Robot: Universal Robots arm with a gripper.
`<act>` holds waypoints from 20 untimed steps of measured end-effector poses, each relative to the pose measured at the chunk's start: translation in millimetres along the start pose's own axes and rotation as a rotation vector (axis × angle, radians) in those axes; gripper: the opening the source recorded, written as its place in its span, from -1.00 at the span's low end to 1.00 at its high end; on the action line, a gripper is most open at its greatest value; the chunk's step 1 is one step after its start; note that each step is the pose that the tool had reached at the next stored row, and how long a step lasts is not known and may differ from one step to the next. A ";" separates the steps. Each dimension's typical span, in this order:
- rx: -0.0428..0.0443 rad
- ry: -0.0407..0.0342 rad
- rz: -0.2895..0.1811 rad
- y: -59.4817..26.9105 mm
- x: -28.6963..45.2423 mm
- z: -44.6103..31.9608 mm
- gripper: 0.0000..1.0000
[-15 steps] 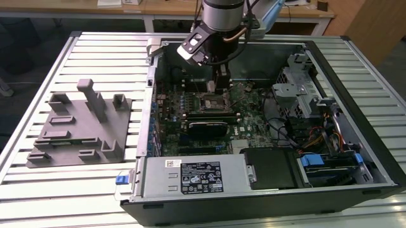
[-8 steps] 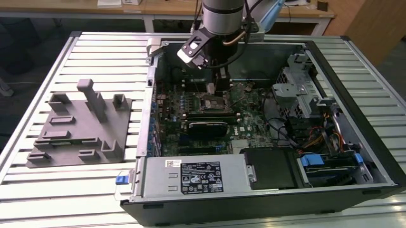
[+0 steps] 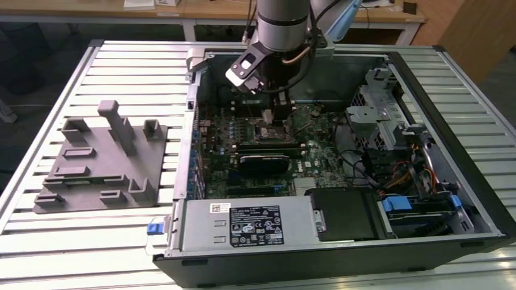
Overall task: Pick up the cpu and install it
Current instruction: 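Place the cpu into insertion slot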
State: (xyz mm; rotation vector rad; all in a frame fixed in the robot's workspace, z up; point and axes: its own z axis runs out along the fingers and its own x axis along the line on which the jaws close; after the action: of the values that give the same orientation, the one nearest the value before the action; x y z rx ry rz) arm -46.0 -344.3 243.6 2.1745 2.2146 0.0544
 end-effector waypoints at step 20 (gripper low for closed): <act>0.0001 -0.0002 0.002 -1.7 0.1 21.2 0.05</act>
State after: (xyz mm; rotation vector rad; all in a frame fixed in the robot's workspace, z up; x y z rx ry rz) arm -46.6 -344.3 222.4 2.1762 2.2128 0.0541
